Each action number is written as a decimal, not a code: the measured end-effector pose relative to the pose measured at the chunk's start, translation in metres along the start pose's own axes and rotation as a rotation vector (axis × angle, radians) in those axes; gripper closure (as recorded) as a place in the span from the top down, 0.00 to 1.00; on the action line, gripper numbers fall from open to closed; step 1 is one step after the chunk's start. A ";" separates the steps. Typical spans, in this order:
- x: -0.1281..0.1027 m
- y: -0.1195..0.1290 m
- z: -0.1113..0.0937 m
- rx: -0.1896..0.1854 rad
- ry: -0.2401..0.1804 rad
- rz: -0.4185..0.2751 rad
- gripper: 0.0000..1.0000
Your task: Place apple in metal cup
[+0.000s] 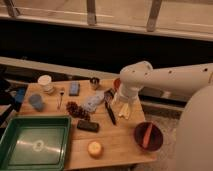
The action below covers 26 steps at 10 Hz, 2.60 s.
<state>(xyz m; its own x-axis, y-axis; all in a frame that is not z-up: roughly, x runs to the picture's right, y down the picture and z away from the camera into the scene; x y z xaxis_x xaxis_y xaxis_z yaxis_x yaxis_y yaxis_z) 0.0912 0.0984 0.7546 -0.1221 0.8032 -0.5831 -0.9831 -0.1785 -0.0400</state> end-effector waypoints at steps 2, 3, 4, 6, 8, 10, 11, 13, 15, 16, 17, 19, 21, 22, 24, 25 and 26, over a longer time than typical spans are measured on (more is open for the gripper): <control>0.030 0.014 0.010 0.002 0.069 -0.105 0.64; 0.032 0.016 0.011 0.002 0.072 -0.113 0.64; 0.031 0.015 0.011 0.004 0.071 -0.112 0.64; 0.031 0.015 0.010 0.004 0.071 -0.113 0.64; 0.032 0.017 0.014 0.030 0.079 -0.129 0.64; 0.053 0.034 0.033 0.051 0.116 -0.140 0.64; 0.067 0.040 0.046 0.051 0.136 -0.135 0.64; 0.088 0.061 0.065 0.033 0.170 -0.151 0.64; 0.114 0.080 0.083 -0.008 0.217 -0.170 0.64; 0.124 0.090 0.088 -0.035 0.233 -0.184 0.64; 0.130 0.095 0.092 -0.051 0.246 -0.190 0.64; 0.142 0.104 0.101 -0.084 0.280 -0.205 0.64; 0.151 0.107 0.112 -0.087 0.321 -0.210 0.64; 0.157 0.107 0.118 -0.079 0.345 -0.212 0.64; 0.165 0.099 0.124 -0.064 0.376 -0.196 0.64; 0.170 0.094 0.127 -0.056 0.395 -0.181 0.64; 0.172 0.092 0.129 -0.049 0.403 -0.174 0.62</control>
<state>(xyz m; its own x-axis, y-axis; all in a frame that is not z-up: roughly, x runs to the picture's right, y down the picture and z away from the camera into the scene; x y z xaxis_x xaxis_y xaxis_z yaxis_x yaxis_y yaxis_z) -0.0380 0.2934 0.7548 0.1175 0.5392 -0.8339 -0.9754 -0.0949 -0.1988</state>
